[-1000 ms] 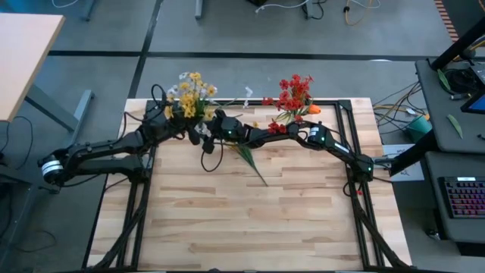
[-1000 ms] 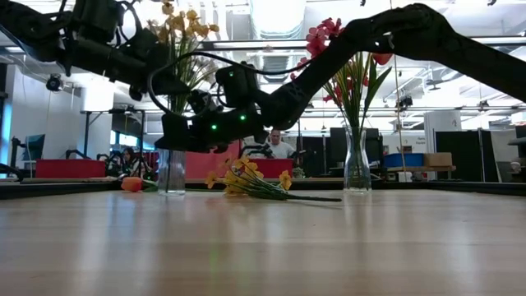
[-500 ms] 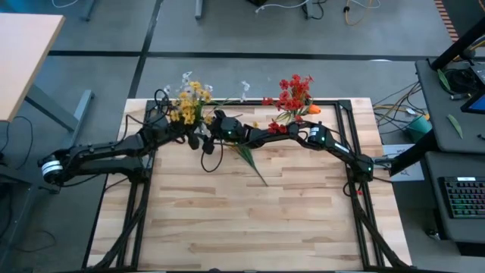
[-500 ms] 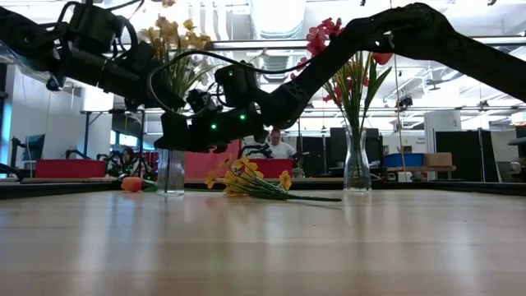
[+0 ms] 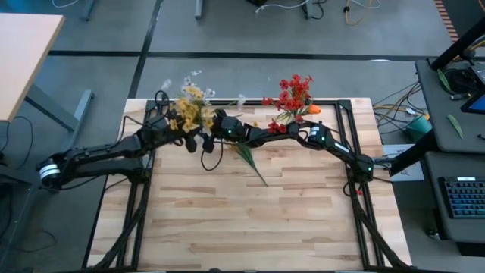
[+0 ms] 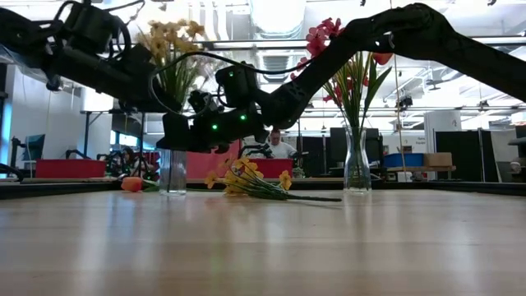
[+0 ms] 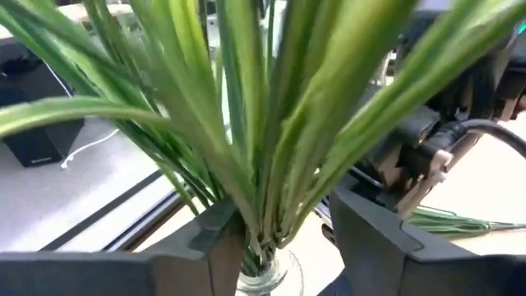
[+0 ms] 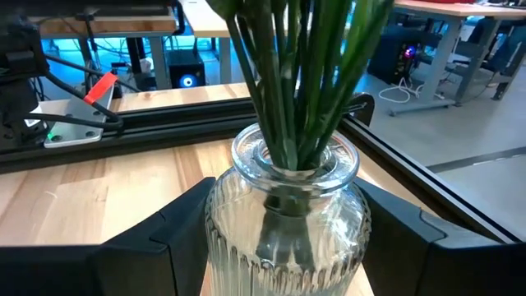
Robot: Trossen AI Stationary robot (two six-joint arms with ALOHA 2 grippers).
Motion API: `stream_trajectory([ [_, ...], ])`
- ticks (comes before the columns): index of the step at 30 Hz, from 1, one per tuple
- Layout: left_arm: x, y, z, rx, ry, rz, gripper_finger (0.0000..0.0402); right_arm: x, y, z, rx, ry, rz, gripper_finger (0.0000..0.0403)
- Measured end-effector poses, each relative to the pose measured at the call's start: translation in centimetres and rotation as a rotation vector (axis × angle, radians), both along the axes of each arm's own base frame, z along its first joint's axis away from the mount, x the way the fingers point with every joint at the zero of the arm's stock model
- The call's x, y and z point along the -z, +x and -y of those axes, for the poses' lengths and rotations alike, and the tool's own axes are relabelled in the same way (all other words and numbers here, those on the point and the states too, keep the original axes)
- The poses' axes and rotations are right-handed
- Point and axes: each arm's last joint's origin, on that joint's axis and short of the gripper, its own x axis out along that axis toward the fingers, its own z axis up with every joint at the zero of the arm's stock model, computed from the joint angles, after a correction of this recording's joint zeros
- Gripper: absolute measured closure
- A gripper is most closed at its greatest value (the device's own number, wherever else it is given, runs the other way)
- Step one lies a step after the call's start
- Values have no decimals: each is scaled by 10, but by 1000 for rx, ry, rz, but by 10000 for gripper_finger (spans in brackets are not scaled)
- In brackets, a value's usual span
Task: Sort flowers into vase by color
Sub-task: Put the right yellow flowers into the left transparent flower vase
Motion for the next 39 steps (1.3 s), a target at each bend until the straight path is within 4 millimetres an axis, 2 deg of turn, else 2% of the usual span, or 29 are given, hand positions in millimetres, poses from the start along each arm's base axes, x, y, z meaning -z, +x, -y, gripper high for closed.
stream_trajectory([
  [7, -18, -11, 6, -7, 28, 39, 233, 0, 0, 0, -2, -2, -2, 170],
  [12, -23, -16, 9, -7, 44, 65, 247, 0, 0, 0, -5, -2, -2, 170],
  [16, -23, -15, 8, -8, 42, 61, 282, 0, 0, -1, -6, -2, -1, 170],
  [25, -13, -7, 3, -11, 6, 11, 393, 0, 0, -1, -5, 2, -1, 170],
  [39, -2, 2, -2, -10, -26, -55, 370, 0, 0, -1, -5, 2, -1, 170],
])
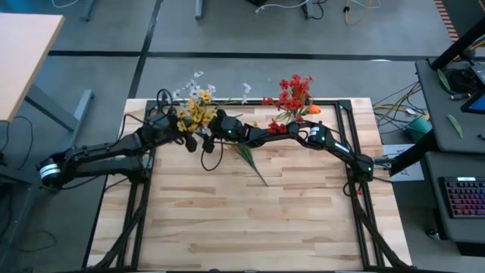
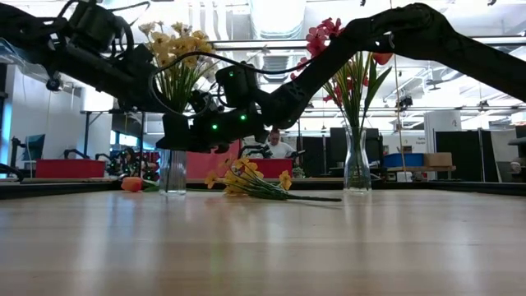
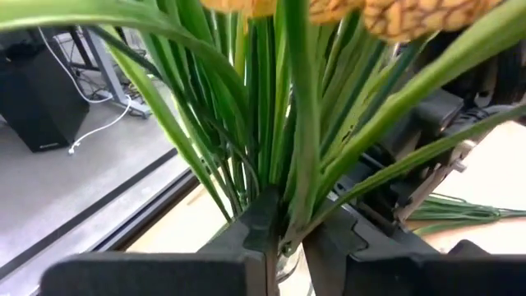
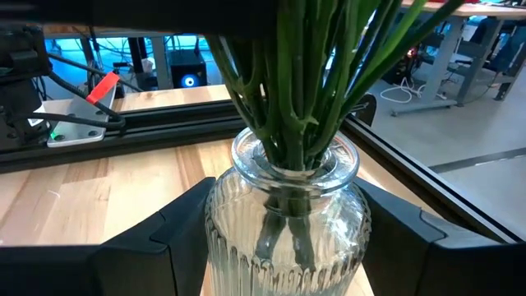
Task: Sort flowers into vase by color
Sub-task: Put the right yellow flowers into the left transparent flower vase, then put the yellow flowers into the left transparent flower vase
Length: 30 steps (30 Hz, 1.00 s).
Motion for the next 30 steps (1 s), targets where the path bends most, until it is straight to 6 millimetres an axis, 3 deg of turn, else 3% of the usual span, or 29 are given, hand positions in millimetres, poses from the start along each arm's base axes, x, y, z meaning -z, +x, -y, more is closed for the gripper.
stream_trajectory([
  [13, -2, -4, 1, -41, 22, -19, 361, 0, 0, 0, 10, -2, -1, 167],
  [30, -4, -15, 7, -41, 6, -52, 193, 6, -1, 0, 14, 8, -40, 92],
])
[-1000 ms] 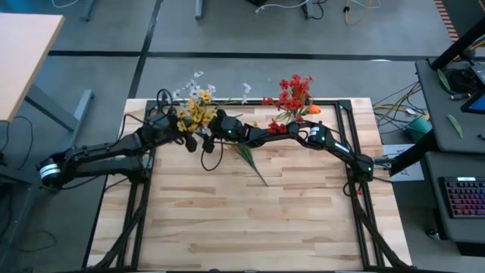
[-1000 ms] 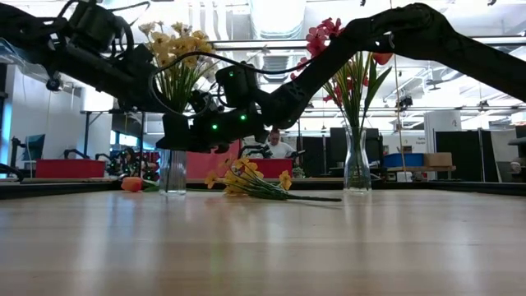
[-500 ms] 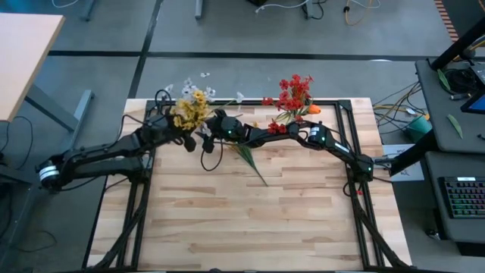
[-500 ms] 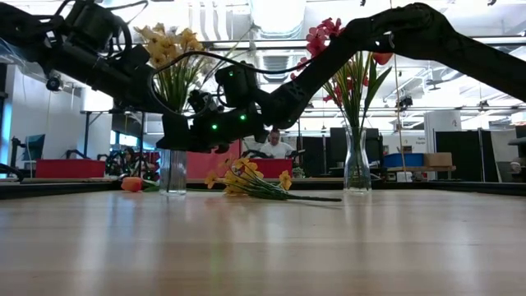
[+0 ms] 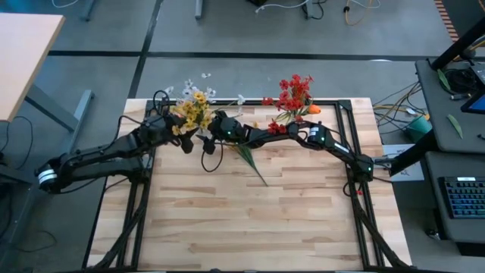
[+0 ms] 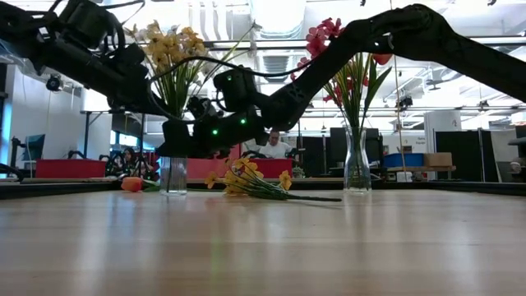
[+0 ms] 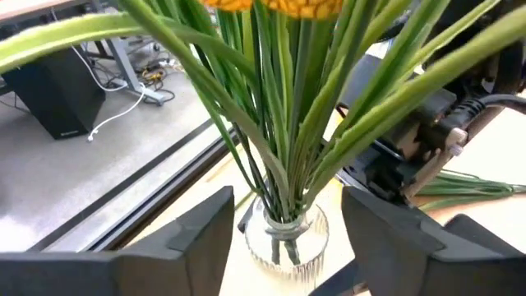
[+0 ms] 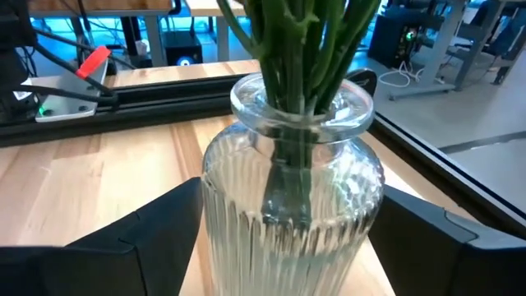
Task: Sort flowers into vase by color
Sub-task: Put the yellow flowers into the left transparent flower vase
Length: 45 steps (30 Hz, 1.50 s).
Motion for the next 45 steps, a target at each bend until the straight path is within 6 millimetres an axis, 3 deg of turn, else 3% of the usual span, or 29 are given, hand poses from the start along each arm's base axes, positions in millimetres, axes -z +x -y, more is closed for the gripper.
stream_trajectory([
  [8, -4, -3, 2, -1, -2, -5, 158, -8, -1, -3, -4, 7, -36, 81],
  [27, -6, -5, 3, -4, -22, -25, 157, -3, -2, -15, 42, -24, -194, 87],
  [45, -7, -6, 1, -86, -22, -25, 157, -24, -9, -36, 109, -94, -354, 87],
])
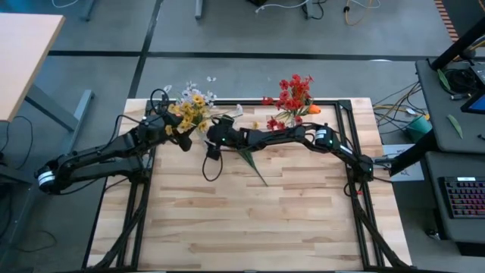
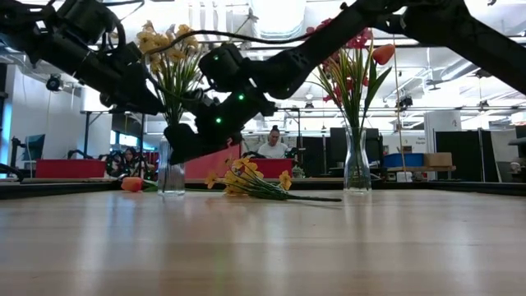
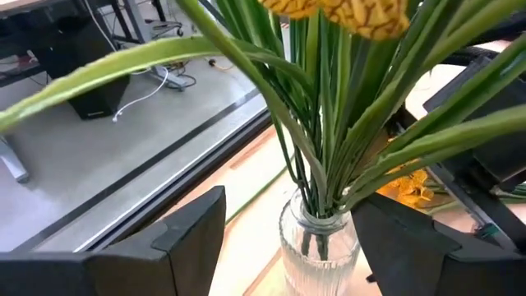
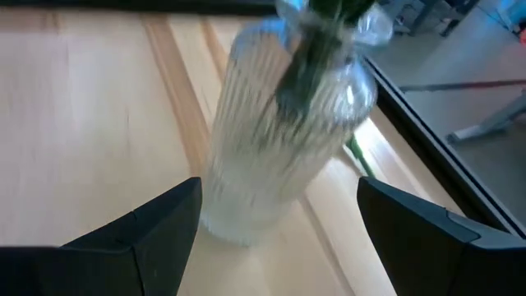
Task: Sort flowers into vase by color
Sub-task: Put the yellow flowers into the left transparent flower vase
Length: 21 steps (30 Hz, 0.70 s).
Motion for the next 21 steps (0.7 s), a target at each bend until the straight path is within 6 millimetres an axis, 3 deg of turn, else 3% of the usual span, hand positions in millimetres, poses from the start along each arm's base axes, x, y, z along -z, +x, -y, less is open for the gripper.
stream_trajectory([
  [14, 5, -8, 4, -47, -113, 9, 158, -25, -9, -20, -11, -50, -112, 87],
  [21, -9, -14, 8, -95, -221, -9, 158, -47, -25, -29, -11, 0, -213, 87],
])
